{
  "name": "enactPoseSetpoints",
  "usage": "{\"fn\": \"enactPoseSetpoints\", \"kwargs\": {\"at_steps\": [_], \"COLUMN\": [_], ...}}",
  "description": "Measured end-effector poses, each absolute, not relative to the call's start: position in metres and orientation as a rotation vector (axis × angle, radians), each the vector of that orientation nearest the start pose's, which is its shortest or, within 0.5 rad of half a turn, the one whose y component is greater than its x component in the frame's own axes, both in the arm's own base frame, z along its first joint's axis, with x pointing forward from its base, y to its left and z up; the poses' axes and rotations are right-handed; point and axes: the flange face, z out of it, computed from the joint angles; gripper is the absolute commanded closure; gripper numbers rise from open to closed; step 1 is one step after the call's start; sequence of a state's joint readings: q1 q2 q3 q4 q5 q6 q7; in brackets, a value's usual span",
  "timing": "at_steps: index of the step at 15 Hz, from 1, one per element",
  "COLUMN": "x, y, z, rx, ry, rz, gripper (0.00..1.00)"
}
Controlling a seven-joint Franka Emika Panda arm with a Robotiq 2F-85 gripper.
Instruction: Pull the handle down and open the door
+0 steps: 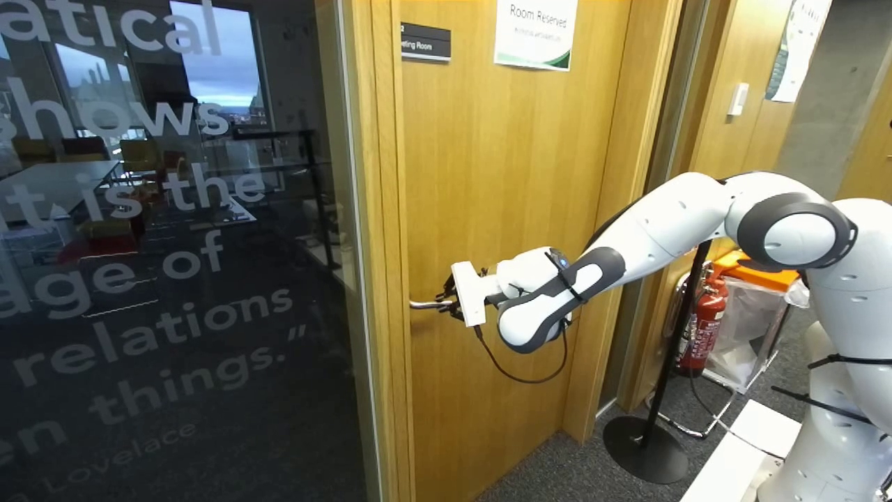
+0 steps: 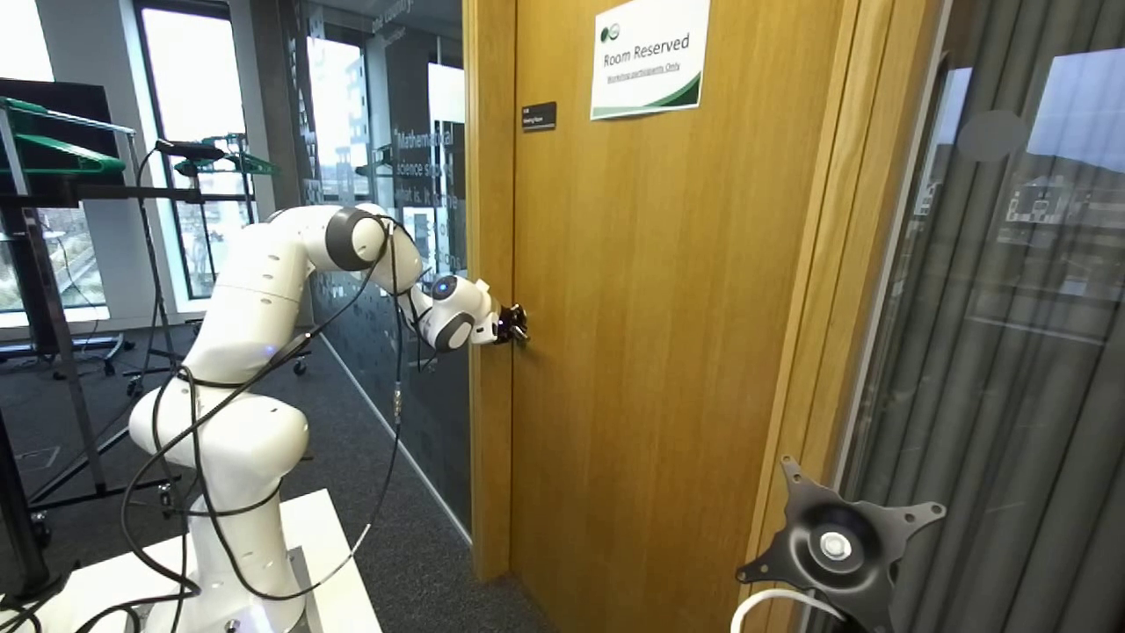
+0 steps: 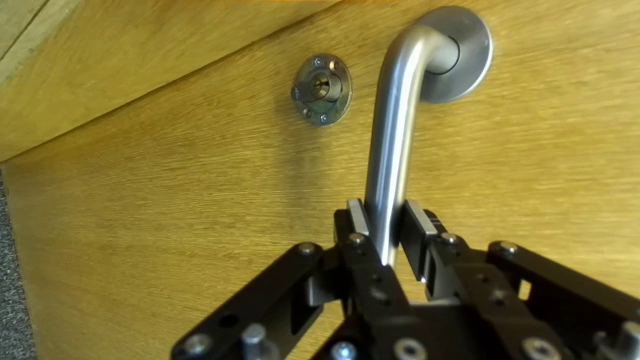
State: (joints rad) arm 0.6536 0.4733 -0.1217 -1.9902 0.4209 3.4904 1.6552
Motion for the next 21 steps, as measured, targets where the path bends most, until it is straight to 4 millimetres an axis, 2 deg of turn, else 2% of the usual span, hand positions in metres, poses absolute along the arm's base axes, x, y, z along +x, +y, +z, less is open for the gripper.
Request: {"fn": "enactPoseSetpoints", "kwargs": {"at_steps": [12, 21], "x": [0.5839, 0.5885], "y": [0.2948, 0.2925], "z": [0.3459, 0.3391], "rx": [-1.531, -1.461], "ry": [1.537, 1.598], "rz": [-0.486, -0.369], "gripper": [0.94, 0.94]}}
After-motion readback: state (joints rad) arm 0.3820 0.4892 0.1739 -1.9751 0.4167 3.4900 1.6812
